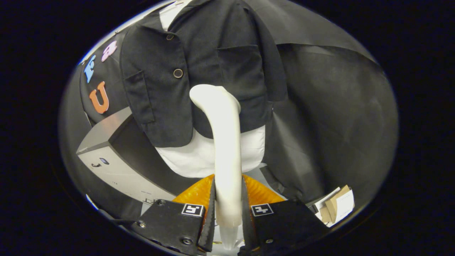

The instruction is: Iron the clothes twice with a garment steamer, once on the left side and once on the right side.

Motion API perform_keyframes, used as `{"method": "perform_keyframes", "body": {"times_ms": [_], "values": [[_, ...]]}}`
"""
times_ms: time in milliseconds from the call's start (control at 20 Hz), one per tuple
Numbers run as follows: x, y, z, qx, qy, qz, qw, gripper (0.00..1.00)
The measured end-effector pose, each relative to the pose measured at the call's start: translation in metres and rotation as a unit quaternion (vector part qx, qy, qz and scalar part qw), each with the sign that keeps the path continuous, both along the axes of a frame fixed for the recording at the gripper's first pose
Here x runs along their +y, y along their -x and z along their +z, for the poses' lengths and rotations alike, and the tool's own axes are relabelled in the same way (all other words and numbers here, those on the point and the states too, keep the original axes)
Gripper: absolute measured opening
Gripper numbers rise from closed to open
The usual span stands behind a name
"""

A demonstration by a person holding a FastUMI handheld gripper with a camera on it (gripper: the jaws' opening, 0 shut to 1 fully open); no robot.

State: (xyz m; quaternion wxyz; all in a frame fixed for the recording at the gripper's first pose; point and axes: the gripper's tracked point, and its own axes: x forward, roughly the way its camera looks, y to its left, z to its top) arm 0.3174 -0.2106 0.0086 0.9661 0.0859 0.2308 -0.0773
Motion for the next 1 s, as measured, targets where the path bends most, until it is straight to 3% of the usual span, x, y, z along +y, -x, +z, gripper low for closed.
{"method": "perform_keyframes", "body": {"times_ms": [200, 450, 1000], "values": [[0.001, 0.024, -0.004, -0.006, -0.016, 0.002, 1.000, 0.36], [0.024, 0.086, -0.011, -0.021, -0.017, 0.002, 1.000, 0.36], [0.137, 0.283, 0.007, -0.091, 0.026, 0.026, 0.995, 0.36]]}}
